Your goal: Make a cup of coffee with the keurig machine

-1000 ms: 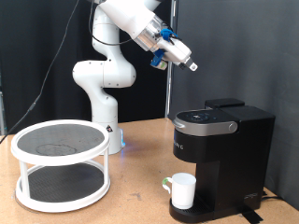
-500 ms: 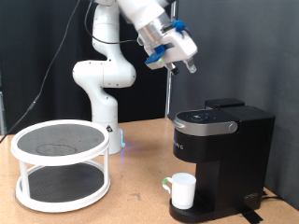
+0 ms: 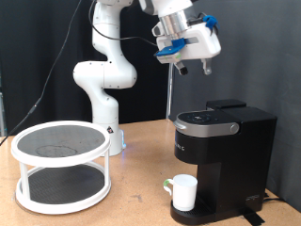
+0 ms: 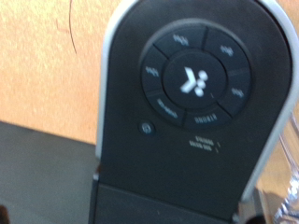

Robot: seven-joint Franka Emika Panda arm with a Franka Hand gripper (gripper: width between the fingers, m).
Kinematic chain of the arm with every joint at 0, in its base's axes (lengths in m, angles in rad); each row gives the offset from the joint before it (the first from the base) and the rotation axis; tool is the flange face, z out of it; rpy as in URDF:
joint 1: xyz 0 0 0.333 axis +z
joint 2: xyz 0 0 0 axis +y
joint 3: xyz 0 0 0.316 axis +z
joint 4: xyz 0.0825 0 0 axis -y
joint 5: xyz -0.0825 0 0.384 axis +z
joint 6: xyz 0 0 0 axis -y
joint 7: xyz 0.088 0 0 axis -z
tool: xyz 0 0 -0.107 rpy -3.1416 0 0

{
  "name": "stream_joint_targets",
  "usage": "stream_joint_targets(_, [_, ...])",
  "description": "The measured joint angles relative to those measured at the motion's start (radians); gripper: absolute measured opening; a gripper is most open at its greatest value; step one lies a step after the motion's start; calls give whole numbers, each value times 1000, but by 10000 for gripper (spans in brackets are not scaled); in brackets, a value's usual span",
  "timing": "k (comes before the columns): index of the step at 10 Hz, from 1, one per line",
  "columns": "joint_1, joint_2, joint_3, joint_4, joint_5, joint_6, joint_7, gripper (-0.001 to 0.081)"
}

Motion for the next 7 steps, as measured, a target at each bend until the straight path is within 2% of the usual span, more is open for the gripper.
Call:
stream_joint_targets(2, [0, 38, 22, 14, -38, 22, 16, 734])
stream_joint_targets(7, [1, 76, 49, 3, -38, 72, 16, 734])
